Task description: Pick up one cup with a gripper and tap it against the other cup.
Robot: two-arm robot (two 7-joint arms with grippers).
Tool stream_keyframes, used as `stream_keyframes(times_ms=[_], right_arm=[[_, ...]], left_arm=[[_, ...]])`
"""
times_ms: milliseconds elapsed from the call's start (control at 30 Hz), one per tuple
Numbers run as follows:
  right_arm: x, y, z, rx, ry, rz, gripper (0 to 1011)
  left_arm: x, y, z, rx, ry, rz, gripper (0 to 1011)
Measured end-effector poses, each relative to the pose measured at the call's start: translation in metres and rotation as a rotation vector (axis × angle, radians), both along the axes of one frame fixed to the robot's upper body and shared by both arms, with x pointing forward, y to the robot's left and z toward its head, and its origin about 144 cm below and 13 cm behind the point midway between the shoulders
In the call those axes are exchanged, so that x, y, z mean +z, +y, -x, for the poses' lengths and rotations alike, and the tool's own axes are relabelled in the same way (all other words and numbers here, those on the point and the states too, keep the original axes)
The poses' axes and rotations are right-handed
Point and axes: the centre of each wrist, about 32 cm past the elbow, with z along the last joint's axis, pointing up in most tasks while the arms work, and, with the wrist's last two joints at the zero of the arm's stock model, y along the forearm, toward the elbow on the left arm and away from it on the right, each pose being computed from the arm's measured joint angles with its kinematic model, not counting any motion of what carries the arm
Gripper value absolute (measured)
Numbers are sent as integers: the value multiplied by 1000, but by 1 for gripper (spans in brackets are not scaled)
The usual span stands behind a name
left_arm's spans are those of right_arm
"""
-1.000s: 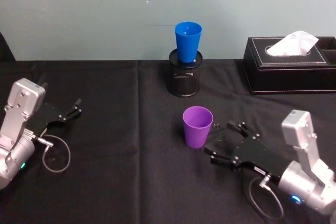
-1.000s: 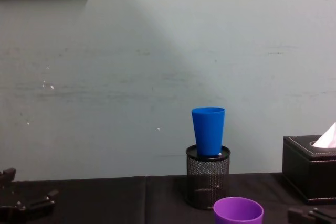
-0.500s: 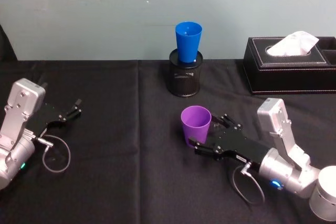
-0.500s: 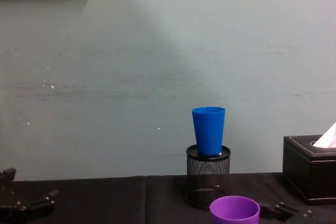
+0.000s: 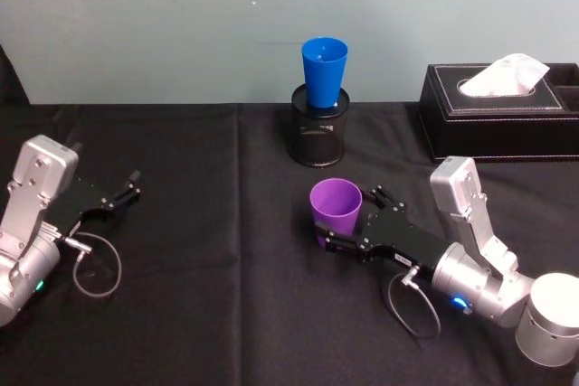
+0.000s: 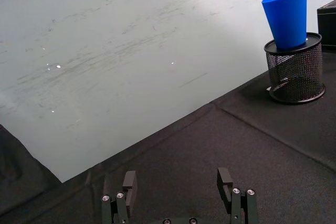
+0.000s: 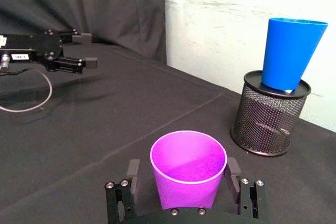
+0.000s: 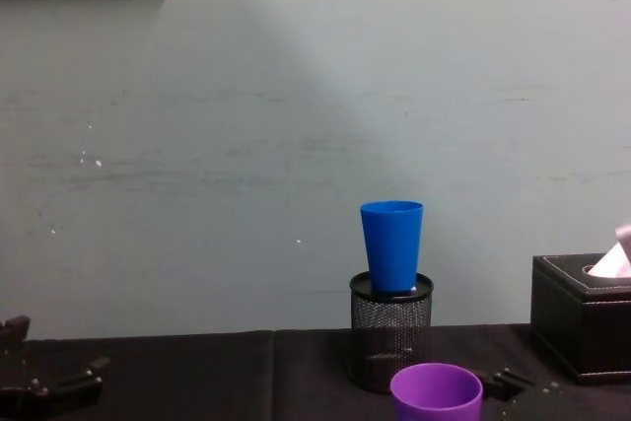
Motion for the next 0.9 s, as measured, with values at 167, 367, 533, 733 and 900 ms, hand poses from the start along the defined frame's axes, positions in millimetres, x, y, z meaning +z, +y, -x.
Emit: stream_keyframes(times_ms=[167, 367, 533, 733, 900], right_arm=[[-2, 3, -5, -4, 5, -12, 1000], [-4, 5, -10, -13, 10, -23, 1000], [-6, 7, -13, -16, 14, -28, 1000], [-6, 7, -14, -15, 17, -30, 1000], [-6, 7, -14, -15, 16, -29, 1000]], left_arm=[[0, 0, 0, 0, 0, 0, 1000], [0, 0, 0, 0, 0, 0, 1000], [0, 0, 0, 0, 0, 0, 1000], [0, 0, 0, 0, 0, 0, 1000], [0, 0, 0, 0, 0, 0, 1000]])
